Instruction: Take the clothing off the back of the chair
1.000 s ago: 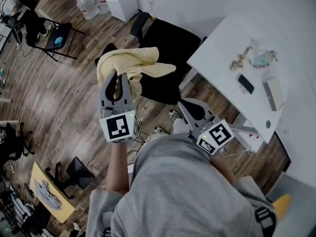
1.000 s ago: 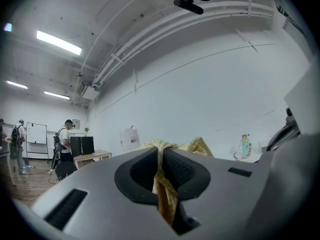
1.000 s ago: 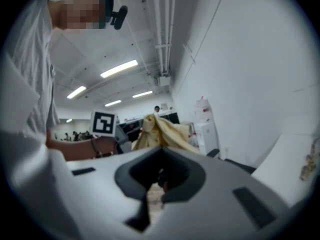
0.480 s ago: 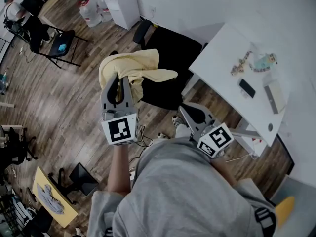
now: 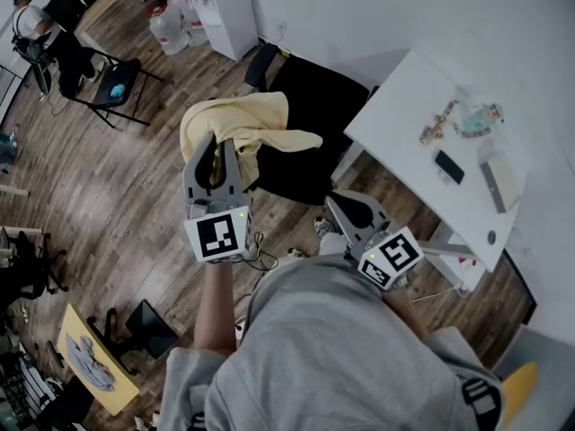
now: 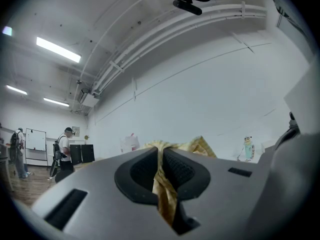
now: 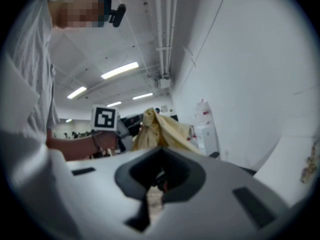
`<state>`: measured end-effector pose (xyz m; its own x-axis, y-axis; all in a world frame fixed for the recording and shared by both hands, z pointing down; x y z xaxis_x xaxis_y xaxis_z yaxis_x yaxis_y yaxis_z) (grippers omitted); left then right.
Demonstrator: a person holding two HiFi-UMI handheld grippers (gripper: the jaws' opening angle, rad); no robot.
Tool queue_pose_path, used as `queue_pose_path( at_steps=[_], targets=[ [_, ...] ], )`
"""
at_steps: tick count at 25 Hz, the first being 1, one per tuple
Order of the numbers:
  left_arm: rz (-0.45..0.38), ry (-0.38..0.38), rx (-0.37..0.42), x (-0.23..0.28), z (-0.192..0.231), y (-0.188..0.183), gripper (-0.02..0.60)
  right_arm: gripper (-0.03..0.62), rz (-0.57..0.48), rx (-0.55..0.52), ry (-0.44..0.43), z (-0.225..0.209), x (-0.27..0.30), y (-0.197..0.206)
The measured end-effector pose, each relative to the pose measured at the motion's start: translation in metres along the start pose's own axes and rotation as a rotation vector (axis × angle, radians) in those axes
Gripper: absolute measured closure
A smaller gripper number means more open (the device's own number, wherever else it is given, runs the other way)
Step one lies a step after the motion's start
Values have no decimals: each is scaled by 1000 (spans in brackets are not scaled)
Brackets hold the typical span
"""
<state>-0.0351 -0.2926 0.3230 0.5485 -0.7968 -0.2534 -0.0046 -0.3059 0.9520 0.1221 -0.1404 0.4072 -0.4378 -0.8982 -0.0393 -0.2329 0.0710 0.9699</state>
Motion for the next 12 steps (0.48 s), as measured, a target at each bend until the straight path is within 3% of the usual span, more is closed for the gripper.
queue_pose_path(
  at_steps=[12],
  targets=[
    [-46, 3, 40, 4, -4, -22, 526, 560, 7, 3, -33, 8, -5, 0]
  ],
)
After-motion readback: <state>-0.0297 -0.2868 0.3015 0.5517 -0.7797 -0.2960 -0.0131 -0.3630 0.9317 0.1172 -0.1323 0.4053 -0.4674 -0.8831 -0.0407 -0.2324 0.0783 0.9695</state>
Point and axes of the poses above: the fingertips, and each gripper's own axes: x forward along the fingers, z to its left, y out of its underside, the point moved 3 cm from there along -x, backward along the fingers, and after that the axes turned 10 degrees about -z, right-handed, at the moved point
